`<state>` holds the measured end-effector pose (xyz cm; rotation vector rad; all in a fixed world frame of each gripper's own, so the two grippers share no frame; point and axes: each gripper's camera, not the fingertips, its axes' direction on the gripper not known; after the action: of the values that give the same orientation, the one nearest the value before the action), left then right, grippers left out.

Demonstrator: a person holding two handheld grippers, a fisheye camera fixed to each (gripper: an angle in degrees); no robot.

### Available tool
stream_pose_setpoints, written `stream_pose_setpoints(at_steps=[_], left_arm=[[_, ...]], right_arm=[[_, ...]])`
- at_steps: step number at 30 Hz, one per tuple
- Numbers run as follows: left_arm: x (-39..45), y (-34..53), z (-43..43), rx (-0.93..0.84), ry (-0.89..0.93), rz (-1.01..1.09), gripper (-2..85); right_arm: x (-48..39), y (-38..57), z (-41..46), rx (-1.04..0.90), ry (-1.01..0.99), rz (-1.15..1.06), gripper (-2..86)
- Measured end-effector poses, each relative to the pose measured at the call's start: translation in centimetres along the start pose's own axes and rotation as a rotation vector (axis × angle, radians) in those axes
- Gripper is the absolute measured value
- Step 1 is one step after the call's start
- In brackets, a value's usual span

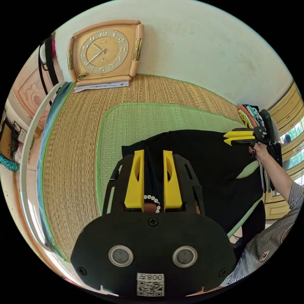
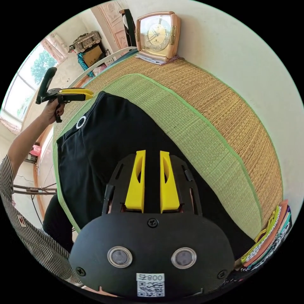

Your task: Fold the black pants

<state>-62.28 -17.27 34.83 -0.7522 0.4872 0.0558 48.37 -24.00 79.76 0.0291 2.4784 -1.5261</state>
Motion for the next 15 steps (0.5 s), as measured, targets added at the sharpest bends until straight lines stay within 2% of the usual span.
stream_pose_setpoints(at_steps=[6,10,15], left_arm=[[-0.9,-4.1,-0.4,-0.143,-0.074,0.121,10.2],[-1.0,-5.4,0.5,-0.265,-0.197,0.171,9.8],[-1.4,-6.1,-0.3,-0.263,-0.147,0.185,9.2]], right_arm=[[-0.9,-5.0,-1.0,-0.048,0.069,-0.064,8.0],[-1.6,-7.1,-0.8,-0.11,0.088,-0.094,8.1],[-2.8,-8.7,-1.5,-0.118,0.082,-0.121,8.3]])
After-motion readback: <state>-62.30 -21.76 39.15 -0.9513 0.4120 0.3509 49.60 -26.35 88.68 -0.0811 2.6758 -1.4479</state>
